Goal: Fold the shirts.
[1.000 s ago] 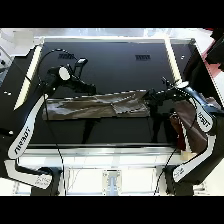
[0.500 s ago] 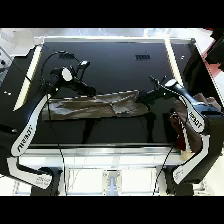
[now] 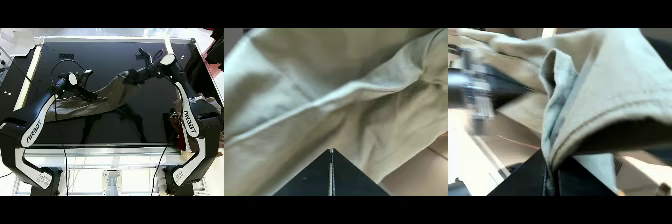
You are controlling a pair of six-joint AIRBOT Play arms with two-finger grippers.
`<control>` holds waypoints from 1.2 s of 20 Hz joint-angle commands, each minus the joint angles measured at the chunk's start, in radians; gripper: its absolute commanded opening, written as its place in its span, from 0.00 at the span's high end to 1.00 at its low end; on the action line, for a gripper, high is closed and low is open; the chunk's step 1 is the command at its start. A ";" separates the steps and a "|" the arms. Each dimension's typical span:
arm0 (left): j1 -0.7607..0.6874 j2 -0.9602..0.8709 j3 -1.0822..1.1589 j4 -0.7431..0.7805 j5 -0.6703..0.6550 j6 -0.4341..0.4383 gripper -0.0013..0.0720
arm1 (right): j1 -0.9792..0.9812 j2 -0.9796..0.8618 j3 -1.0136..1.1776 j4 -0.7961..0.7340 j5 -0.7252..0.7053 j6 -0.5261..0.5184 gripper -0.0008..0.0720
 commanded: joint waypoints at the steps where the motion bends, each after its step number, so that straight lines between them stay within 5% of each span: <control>1: -0.010 -0.048 0.000 -0.010 -0.012 0.000 0.97 | 0.116 0.000 0.112 -0.036 -0.043 0.066 0.97; 8: 0.023 -0.055 0.000 0.042 -0.005 -0.001 0.97 | 0.291 -0.002 0.129 -0.022 -0.132 0.143 0.97; 15: 0.256 0.196 0.000 0.254 -0.053 0.000 0.97 | 0.361 -0.003 0.177 0.041 -0.264 0.163 0.97; 24: 0.457 0.407 0.000 0.243 -0.064 -0.005 0.97 | 0.518 -0.114 0.180 0.087 -0.556 0.223 0.98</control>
